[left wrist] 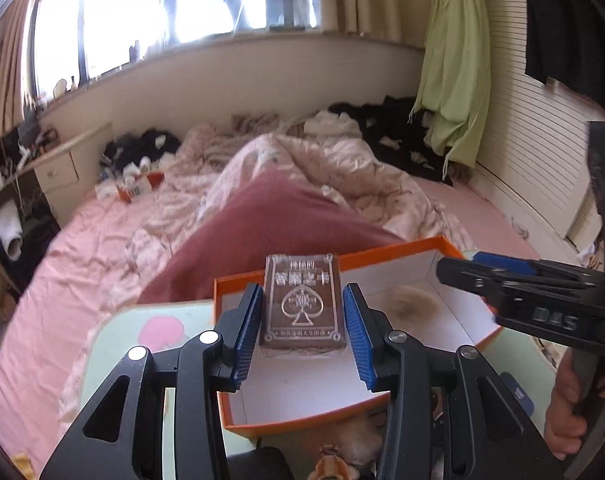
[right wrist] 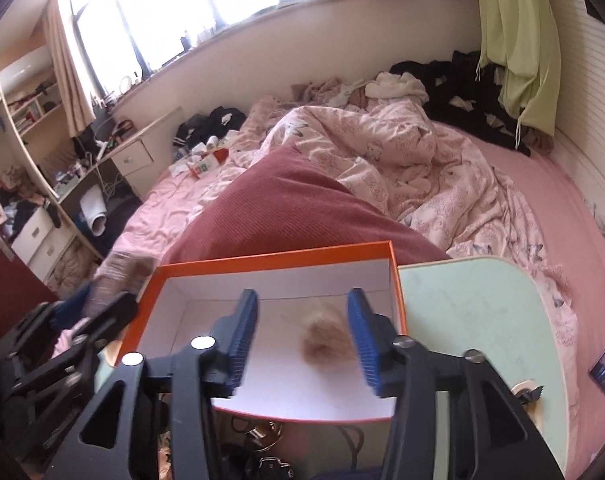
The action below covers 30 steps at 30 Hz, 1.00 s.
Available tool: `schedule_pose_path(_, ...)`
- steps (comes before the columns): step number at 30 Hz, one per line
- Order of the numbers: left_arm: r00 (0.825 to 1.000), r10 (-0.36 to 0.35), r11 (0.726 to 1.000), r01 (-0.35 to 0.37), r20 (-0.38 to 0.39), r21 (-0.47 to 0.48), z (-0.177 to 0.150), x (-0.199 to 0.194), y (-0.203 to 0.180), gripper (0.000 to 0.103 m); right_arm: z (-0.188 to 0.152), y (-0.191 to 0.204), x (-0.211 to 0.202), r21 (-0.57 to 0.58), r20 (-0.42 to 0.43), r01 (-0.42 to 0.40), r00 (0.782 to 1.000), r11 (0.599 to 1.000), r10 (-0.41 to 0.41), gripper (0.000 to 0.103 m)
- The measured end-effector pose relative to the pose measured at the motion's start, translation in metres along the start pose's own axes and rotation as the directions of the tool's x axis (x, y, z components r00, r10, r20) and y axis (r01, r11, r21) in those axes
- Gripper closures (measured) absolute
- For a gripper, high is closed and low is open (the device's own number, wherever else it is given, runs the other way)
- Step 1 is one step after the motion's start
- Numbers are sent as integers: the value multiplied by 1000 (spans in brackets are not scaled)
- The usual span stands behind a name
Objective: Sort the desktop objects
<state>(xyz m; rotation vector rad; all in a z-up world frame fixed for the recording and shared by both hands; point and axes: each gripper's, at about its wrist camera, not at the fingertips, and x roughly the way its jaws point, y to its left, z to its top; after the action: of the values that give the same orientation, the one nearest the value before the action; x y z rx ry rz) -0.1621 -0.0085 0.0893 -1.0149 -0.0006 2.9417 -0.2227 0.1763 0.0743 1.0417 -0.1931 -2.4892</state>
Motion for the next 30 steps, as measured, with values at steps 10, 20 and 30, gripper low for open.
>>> schedule_pose_path(10, 991, -108, 993, 111, 80, -28, -54, -71, 0, 29, -55, 17, -60, -114, 52, 26, 998, 993, -21, 25)
schedule_pose_path(20, 998, -59, 998, 59, -10, 34, -151, -87, -20, 21, -160, 31, -77, -223, -36, 89, 994, 971, -99, 15)
schedule_pose_path(30, 995, -25, 1000, 24, -95, -13, -167, -67, -19, 21, -191, 15, -62, -225, -94, 166, 977, 960, -191, 7)
